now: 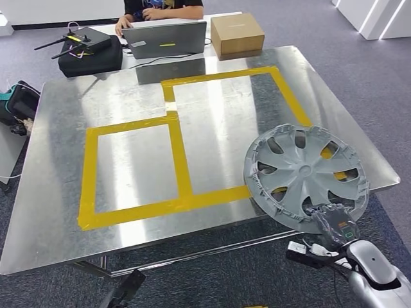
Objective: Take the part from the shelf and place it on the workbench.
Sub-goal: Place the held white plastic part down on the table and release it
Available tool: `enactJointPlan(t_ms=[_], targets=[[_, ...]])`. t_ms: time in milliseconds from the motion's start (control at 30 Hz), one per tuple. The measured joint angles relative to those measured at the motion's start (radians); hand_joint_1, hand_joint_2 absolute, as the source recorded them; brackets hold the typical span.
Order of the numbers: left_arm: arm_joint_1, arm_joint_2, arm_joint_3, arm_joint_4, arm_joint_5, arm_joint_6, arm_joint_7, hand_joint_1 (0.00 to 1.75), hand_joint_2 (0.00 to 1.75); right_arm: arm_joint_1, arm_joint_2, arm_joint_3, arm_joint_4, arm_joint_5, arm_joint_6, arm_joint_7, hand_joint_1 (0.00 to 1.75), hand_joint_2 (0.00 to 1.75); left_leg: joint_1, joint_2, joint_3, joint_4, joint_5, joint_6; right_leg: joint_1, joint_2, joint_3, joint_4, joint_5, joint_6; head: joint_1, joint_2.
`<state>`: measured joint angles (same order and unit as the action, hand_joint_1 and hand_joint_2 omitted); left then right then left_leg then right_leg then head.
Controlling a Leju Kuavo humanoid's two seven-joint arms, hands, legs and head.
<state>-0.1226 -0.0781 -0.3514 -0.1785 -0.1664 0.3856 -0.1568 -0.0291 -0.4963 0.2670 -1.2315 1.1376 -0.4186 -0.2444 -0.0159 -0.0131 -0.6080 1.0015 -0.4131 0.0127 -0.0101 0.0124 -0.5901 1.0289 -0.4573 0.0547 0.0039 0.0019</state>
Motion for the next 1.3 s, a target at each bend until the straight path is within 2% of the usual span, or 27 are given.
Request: enactJointPlan(t_ms=[200, 400, 733, 1067, 1167, 1300], targets=[[-0.010, -0.006, -0.016, 0.000, -0.021, 0.009, -0.014, 0.00, 1.75, -0.092, 0.032, 0.029, 0.082, 0.010, -0.032, 0.015, 1.75, 1.75, -0.003, 0.000, -0.002, 0.000, 0.002, 0.001, -0.002, 0.000, 0.000, -0.003, 0.004, 0.001, 0.000, 0.000], [-0.016, -0.009, -0.020, 0.000, -0.032, -0.005, -0.014, 0.00, 1.75, -0.186, 0.040, 0.043, 0.135, -0.007, -0.035, 0.003, 1.75, 1.75, -0.006, 0.000, -0.005, 0.000, 0.005, 0.005, -0.006, -0.001, -0.002, -0.003, 0.008, 0.005, 0.000, 0.000], [-0.016, -0.007, -0.022, 0.000, -0.047, -0.029, -0.002, 0.00, 1.75, -0.222, 0.039, 0.047, 0.174, -0.016, -0.050, -0.010, 1.75, 1.75, -0.007, 0.000, -0.013, 0.000, 0.010, 0.005, -0.007, 0.001, -0.012, -0.003, 0.016, 0.005, 0.000, 0.000], [-0.023, -0.006, -0.040, -0.007, -0.070, -0.056, 0.006, 0.00, 1.75, -0.321, 0.046, 0.079, 0.284, -0.027, -0.024, -0.081, 1.75, 1.75, -0.007, 0.003, -0.029, 0.000, 0.022, 0.005, -0.008, 0.006, -0.028, -0.004, 0.030, 0.004, 0.000, 0.000], [-0.024, -0.007, -0.040, -0.008, -0.074, -0.057, 0.006, 0.00, 1.75, -0.331, 0.054, 0.089, 0.290, -0.029, -0.025, -0.080, 1.75, 1.75, -0.007, 0.005, -0.036, 0.000, 0.026, 0.007, -0.008, 0.007, -0.035, -0.004, 0.036, 0.004, 0.000, 0.000], [-0.024, -0.007, -0.040, -0.008, -0.075, -0.058, 0.006, 0.00, 1.75, -0.338, 0.057, 0.099, 0.290, -0.029, -0.024, -0.075, 1.75, 1.75, -0.007, 0.006, -0.044, 0.000, 0.035, 0.004, -0.007, 0.008, -0.044, -0.004, 0.043, 0.004, 0.000, 0.000]])
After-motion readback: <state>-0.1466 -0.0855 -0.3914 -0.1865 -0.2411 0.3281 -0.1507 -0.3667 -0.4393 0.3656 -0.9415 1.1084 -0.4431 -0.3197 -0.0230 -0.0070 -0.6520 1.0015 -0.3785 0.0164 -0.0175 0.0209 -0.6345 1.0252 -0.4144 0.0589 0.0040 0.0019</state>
